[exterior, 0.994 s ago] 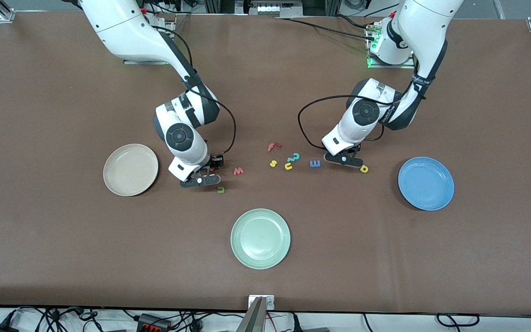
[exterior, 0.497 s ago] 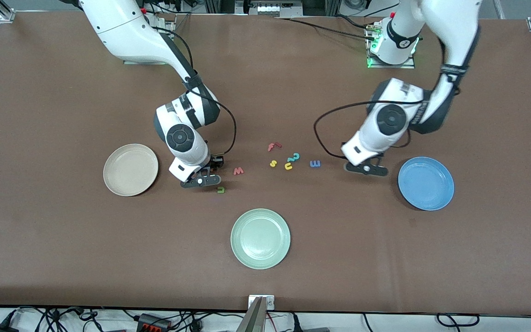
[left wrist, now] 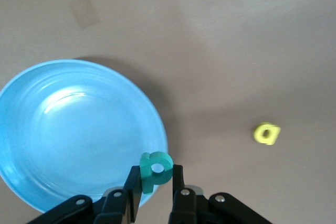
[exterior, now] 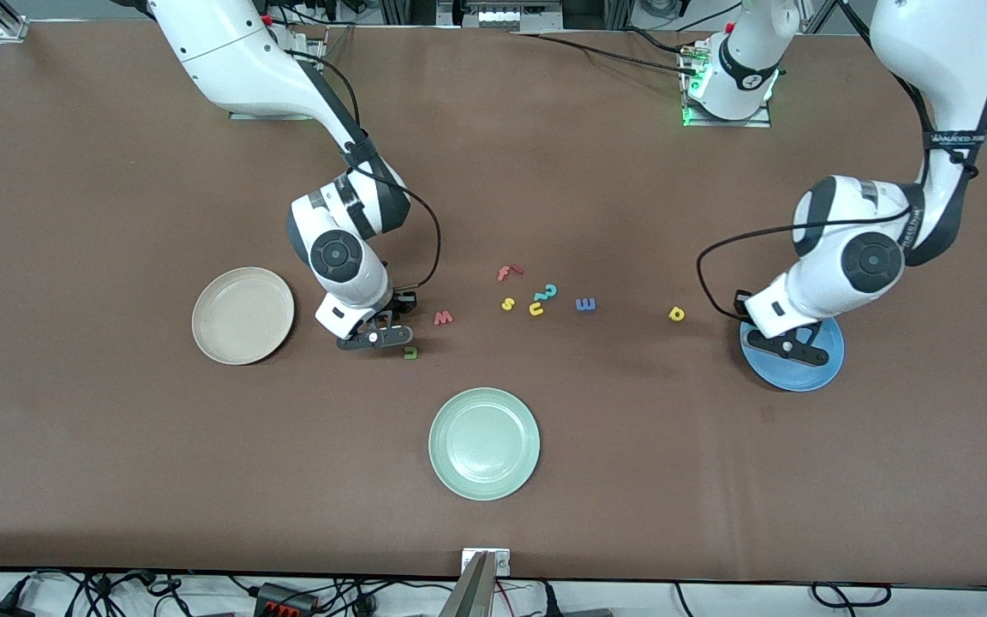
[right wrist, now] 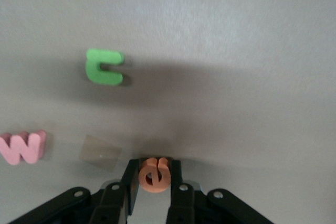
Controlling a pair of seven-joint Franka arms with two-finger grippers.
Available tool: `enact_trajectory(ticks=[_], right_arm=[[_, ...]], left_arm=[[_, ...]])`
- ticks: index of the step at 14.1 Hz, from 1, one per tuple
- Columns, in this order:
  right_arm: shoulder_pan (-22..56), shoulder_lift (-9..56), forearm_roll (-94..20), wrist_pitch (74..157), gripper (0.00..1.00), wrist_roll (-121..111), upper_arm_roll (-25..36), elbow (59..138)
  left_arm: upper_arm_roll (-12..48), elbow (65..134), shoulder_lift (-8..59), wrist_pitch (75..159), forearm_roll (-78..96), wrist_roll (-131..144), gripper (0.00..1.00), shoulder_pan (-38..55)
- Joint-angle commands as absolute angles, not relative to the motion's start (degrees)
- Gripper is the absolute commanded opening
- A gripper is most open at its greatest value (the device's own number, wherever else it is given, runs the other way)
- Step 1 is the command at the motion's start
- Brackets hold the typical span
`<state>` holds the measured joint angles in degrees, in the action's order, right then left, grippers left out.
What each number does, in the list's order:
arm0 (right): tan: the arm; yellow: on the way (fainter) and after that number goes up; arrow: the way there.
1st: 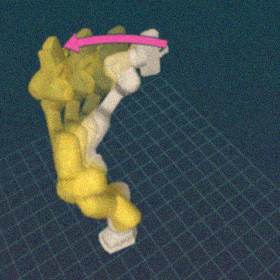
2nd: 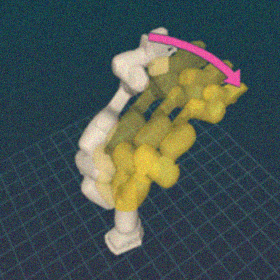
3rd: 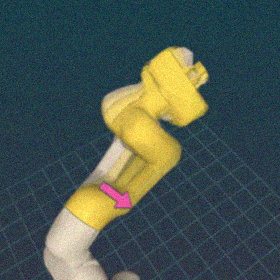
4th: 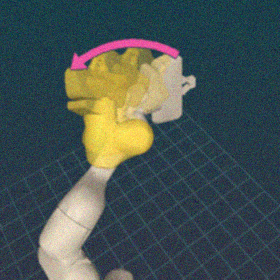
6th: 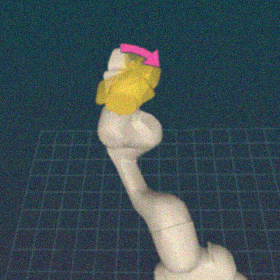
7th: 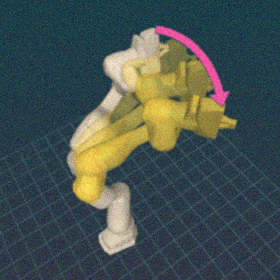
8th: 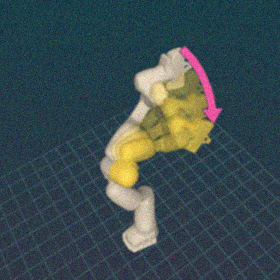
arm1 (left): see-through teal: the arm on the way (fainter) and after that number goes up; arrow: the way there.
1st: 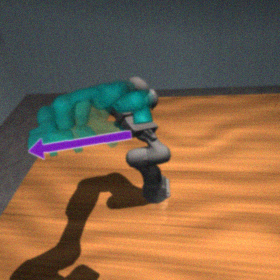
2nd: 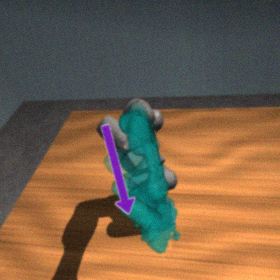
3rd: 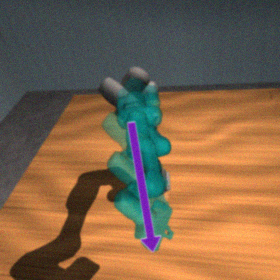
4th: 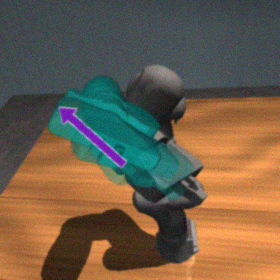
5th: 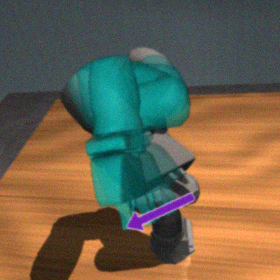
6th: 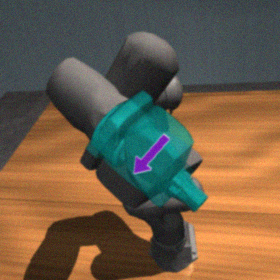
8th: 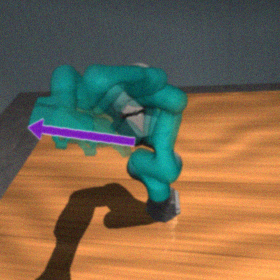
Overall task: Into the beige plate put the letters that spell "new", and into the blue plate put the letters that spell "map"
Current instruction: 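Release the p on the blue plate while the right gripper carries orange letter, then grasp the yellow a with the left gripper while the right gripper releases orange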
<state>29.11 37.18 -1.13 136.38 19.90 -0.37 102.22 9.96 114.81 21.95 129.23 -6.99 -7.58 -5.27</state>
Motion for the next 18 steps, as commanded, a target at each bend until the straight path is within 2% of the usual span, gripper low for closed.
enact_trajectory(ticks=[1, 2, 3, 5, 8, 10, 12, 13, 14, 15, 16, 18], right_arm=[[26.4, 34.9, -1.1, 132.1, 0.09, 18.9, 0.3, 101.1], [24.8, 33.7, -0.9, 129.9, 0.09, 18.7, 0.4, 101.0], [23.1, 32.7, -0.7, 126.9, 0.09, 17.8, 0.5, 101.0], [19.2, 31.8, -0.7, 121.4, 0.09, 12.9, 1.9, 101.2], [16.0, 31.1, -0.5, 118.7, 0.09, 6.6, 3.9, 102.4], [14.5, 31.6, -0.5, 119.0, 0.10, 2.2, 5.4, 103.3], [12.5, 33.2, -0.5, 119.9, 0.11, -0.3, 5.4, 103.3], [11.7, 34.0, -0.5, 121.0, 0.21, -1.1, 5.4, 103.3], [11.2, 34.6, -0.5, 121.5, 0.69, -1.2, 5.4, 103.2], [11.1, 34.4, -0.6, 121.2, 1.00, -1.3, 5.4, 102.6], [11.6, 33.8, -0.7, 120.9, 1.00, -1.3, 5.3, 101.1], [12.7, 33.5, -2.1, 117.8, 1.00, -1.0, 4.7, 96.1]], left_arm=[[11.0, 114.8, 23.5, 130.1, -8.6, -8.5, 0.25, -7.2], [11.1, 114.6, 24.0, 130.1, -8.6, -8.5, 0.55, -7.6], [11.2, 114.6, 24.0, 130.1, -8.6, -8.4, 1.00, -7.5], [11.9, 114.5, 23.3, 129.3, -8.6, -7.7, 1.00, -6.6], [17.0, 114.5, 23.2, 129.1, -8.0, -5.9, 1.00, -6.6], [21.2, 114.5, 23.6, 129.4, -8.0, 2.2, 1.00, -6.2], [21.5, 114.7, 25.1, 130.8, -8.7, 3.4, 1.00, -4.8], [21.5, 115.1, 25.8, 132.7, -8.7, 1.2, 1.00, -4.6], [21.5, 115.7, 26.4, 134.2, -8.7, -1.0, 1.00, -4.1], [21.4, 116.7, 26.5, 134.7, -8.8, -1.5, 1.00, -3.8], [21.3, 117.9, 26.9, 135.8, -9.8, -1.9, 1.00, -4.0], [21.2, 120.0, 27.9, 140.2, -16.5, -2.2, 0.87, -4.9]])
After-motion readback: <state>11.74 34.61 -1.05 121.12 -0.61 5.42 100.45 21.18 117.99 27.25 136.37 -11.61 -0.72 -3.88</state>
